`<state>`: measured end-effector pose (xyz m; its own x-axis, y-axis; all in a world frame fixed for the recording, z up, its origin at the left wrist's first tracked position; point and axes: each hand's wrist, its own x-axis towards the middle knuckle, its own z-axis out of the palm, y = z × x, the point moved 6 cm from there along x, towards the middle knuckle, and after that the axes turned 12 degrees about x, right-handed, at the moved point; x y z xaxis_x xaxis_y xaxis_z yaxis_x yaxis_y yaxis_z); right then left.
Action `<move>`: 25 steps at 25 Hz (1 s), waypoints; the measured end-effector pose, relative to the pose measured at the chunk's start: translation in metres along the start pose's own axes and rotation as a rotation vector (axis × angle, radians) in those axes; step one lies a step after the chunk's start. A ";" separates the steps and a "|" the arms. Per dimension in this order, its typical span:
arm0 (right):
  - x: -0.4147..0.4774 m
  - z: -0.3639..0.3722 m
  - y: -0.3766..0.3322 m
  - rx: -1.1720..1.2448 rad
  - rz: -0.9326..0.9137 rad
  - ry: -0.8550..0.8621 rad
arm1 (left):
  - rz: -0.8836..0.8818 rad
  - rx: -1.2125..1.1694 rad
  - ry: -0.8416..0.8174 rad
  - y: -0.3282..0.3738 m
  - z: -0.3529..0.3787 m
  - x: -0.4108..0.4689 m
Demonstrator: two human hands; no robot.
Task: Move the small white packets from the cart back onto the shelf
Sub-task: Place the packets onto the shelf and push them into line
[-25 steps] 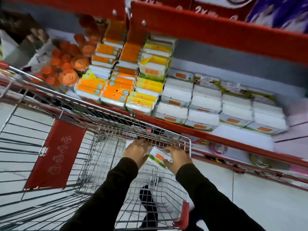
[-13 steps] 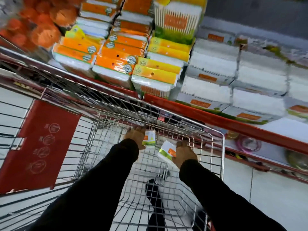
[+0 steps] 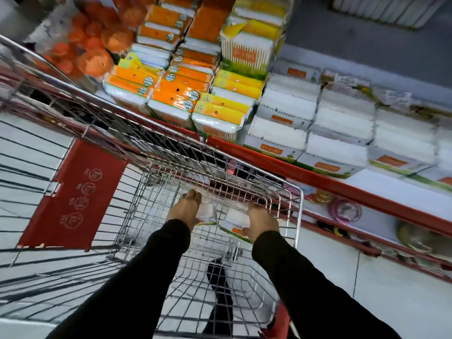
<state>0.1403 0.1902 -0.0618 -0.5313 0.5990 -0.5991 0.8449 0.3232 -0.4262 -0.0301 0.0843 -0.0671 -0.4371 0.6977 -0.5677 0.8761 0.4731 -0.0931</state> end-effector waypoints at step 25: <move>-0.197 -0.339 0.187 -0.139 -0.068 0.646 | 0.253 0.041 0.555 0.336 -0.276 -0.130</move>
<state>0.4235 0.3813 0.2064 -0.4766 0.8786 -0.0290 0.8340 0.4414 -0.3310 0.2653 0.3014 0.2017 -0.2459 0.9670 -0.0662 0.9688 0.2430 -0.0489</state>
